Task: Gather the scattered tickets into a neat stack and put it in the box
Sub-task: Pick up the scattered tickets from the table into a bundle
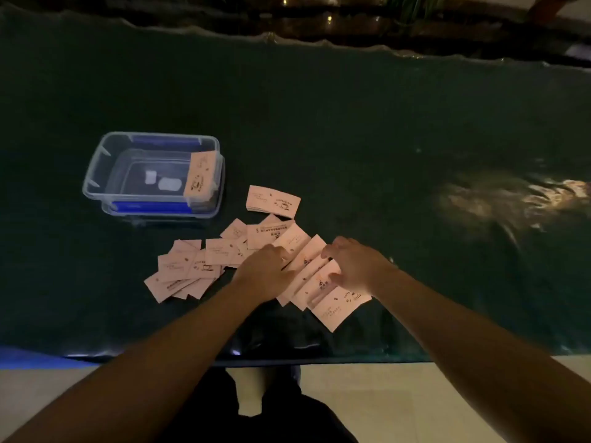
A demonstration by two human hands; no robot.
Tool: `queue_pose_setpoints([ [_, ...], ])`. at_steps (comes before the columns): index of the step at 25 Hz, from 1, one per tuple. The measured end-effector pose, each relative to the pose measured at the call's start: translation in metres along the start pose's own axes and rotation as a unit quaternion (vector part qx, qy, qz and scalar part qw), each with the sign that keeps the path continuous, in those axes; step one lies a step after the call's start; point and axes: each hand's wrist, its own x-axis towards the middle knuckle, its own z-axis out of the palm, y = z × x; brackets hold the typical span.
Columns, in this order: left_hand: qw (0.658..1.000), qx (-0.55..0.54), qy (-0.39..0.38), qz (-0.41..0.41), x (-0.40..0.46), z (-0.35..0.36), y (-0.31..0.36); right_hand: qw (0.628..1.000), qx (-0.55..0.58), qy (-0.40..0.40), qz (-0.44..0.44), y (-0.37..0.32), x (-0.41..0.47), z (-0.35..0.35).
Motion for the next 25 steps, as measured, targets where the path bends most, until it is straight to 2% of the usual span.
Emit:
queue_pose_setpoints([
  [4,0.998,-0.018,-0.060,0.007,-0.004,0.024,0.006,0.998,0.037,0.002,0.044,0.002,-0.014,0.021],
  [6,0.998,-0.013,-0.065,0.009,-0.002,0.035,0.010,0.984,0.087,0.045,0.147,0.006,-0.019,0.032],
  [8,0.998,-0.012,-0.060,0.005,0.002,0.042,0.015,0.932,0.187,0.067,0.304,0.008,-0.025,0.045],
  [10,0.998,-0.008,-0.066,0.003,0.006,0.048,0.020,0.855,0.330,0.035,0.398,0.006,-0.031,0.060],
  [11,0.998,-0.016,-0.068,0.002,0.007,0.051,0.023,0.823,0.389,0.026,0.412,0.003,-0.033,0.067],
  [13,0.997,-0.039,-0.072,0.002,0.010,0.058,0.028,0.788,0.454,0.048,0.413,0.000,-0.034,0.080],
  [19,0.995,-0.059,-0.080,0.017,0.014,0.080,0.045,0.771,0.489,0.107,0.393,-0.005,-0.031,0.094],
  [25,0.989,-0.093,-0.111,-0.018,0.012,0.093,0.052,0.753,0.538,0.132,0.357,-0.007,-0.031,0.091],
])
